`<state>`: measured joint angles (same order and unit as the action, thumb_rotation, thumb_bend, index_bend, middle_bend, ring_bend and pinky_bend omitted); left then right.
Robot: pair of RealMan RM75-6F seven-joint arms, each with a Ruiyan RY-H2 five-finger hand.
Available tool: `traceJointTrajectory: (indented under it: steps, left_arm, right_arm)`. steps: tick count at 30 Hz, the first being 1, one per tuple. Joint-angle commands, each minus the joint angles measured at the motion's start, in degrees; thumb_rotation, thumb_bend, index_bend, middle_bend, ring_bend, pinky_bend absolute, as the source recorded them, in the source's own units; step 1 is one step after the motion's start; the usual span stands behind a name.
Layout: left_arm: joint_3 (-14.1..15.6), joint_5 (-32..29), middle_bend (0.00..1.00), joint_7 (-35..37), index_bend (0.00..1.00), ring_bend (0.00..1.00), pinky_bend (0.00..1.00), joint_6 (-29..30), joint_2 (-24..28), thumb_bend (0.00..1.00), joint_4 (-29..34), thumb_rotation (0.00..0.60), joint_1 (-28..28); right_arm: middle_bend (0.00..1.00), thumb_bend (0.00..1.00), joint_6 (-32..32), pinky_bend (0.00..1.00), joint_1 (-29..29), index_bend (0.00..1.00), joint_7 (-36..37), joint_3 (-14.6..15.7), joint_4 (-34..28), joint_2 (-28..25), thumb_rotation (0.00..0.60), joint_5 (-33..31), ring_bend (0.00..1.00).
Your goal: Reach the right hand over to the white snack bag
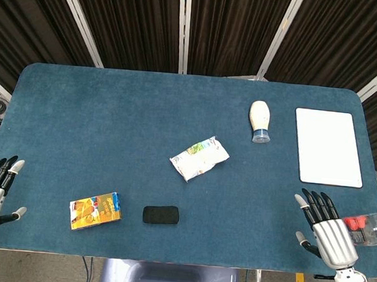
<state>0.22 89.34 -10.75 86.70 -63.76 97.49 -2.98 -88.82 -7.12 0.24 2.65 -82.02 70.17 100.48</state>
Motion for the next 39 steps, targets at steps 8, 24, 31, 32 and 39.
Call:
traceJointTrajectory:
  steps: [8, 24, 31, 32, 39]
  left_arm:
    - [0.0, 0.0, 0.00, 0.2, 0.00, 0.00, 0.00, 0.2, 0.1, 0.12, 0.1, 0.600, 0.1]
    - [-0.2, -0.3, 0.00, 0.5, 0.00, 0.00, 0.00, 0.2, 0.3, 0.12, 0.2, 0.600, 0.1]
    - [-0.4, -0.3, 0.00, 1.2, 0.00, 0.00, 0.00, 0.5, 0.5, 0.12, 0.2, 0.600, 0.2]
    - [-0.4, -0.3, 0.00, 1.4, 0.00, 0.00, 0.00, 0.6, 0.6, 0.12, 0.2, 0.600, 0.2]
    - [-0.2, 0.1, 0.00, 2.7, 0.00, 0.00, 0.00, 0.3, 1.0, 0.12, 0.1, 0.600, 0.1]
  right_arm:
    - [0.00, 0.21, 0.5, 0.00, -0.1, 0.00, 0.3, 0.1, 0.0, 0.0, 0.600, -0.3, 0.00]
    - [0.01, 0.20, 2.5, 0.06, -1.4, 0.00, 0.2, 0.3, -1.7, -0.4, 0.600, 0.3, 0.01]
    - [0.75, 0.21, 11.2, 0.71, -7.7, 0.00, -1.5, -2.5, -9.1, 0.2, 0.600, -1.3, 0.79]
    - [0.79, 0.22, 13.0, 0.75, -8.8, 0.00, -2.7, -3.2, -10.3, 0.5, 0.600, -2.2, 0.83]
    - [0.94, 0.56, 28.1, 0.90, -16.7, 0.00, -11.6, -8.5, -16.1, 4.6, 0.600, -14.2, 0.98]
